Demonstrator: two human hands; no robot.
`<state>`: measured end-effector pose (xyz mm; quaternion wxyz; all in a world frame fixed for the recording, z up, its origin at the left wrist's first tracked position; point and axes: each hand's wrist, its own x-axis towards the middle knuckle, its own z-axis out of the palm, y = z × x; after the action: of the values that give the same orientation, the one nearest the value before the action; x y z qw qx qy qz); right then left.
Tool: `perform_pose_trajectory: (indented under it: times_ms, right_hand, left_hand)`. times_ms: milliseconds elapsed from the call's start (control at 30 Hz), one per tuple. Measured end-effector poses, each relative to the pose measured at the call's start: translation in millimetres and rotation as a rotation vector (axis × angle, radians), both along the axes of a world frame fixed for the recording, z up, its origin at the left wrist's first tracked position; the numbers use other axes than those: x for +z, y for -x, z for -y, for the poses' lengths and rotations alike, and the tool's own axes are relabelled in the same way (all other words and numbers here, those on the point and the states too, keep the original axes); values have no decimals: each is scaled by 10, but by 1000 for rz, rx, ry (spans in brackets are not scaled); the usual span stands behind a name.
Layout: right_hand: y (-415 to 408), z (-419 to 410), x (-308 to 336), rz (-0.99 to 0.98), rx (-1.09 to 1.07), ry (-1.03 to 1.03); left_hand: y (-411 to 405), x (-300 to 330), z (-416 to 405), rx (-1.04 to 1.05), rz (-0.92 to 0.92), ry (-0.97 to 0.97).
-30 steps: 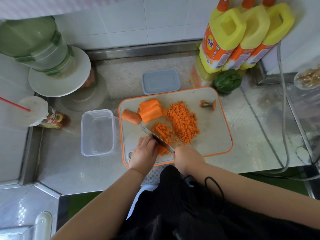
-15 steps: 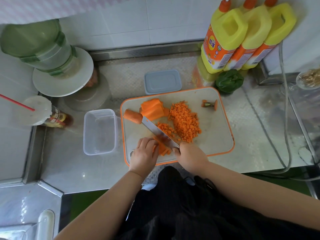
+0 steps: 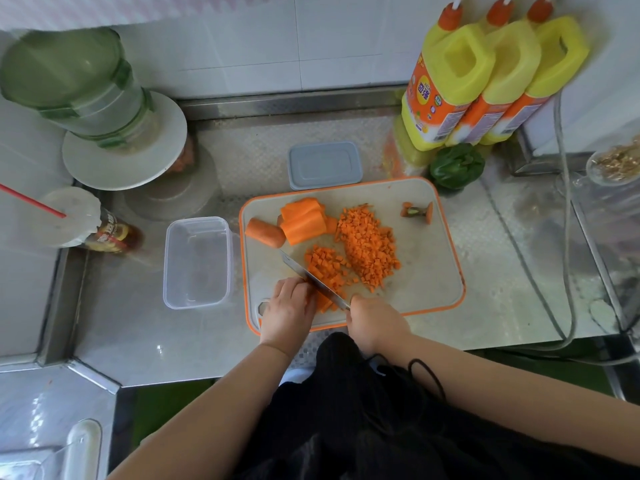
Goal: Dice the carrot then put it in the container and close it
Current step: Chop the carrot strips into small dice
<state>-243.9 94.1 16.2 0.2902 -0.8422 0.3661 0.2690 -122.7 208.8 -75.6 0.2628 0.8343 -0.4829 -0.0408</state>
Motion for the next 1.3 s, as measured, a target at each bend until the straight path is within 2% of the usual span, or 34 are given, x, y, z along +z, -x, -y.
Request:
perform_pose_trajectory:
  times_ms: [200,467,700,967,1300]
  right_hand:
    - [-62,-55,-130,3,-43,8]
    - [-61,77,-99,118,-156,-29]
    - [58,7,19,85,-30,-5]
    - [39,-44,-50,25,13,-12]
    - [-143,-72,-125,41,-48,25]
  left_hand:
    - [11,-35,-1,13,2,59]
    - [-16,22,-37,-13,-65,21]
    - [-34,64,-91,-38,-44,27]
    - [-4,19,-63,8,-23,-16]
    - [-11,-30,-61,3,-34,9]
